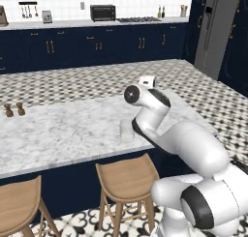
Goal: Take a straw from the drawer in front and place it inside the glass cup on the dining counter.
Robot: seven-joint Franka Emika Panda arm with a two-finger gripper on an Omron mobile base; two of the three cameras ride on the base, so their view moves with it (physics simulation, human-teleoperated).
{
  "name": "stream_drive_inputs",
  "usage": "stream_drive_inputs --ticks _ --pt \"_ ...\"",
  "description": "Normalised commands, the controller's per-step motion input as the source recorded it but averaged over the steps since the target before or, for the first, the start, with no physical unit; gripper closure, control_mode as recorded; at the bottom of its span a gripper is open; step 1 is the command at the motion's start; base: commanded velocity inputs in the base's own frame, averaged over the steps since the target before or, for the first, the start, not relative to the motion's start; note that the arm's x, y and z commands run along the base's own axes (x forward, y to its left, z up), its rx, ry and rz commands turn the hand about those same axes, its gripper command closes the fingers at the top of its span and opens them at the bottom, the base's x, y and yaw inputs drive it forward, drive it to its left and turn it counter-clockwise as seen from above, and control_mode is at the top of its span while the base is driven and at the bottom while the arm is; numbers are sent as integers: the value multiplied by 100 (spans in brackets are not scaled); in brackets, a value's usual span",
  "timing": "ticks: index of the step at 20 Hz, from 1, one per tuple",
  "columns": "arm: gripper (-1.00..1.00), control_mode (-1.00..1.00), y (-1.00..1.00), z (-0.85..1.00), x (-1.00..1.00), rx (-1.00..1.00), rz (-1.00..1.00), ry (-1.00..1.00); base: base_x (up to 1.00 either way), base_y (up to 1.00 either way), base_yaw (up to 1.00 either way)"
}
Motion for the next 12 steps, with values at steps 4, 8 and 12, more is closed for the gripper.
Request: stream_drive_inputs --ticks 4,8,12 --pt "100 -100 29 -5 10 -32 -10 -4 0 0 0" --pt "100 -100 31 0 19 -28 -10 -3 0 0 0" --pt "100 -100 41 0 35 -12 -9 0 0 0 0"
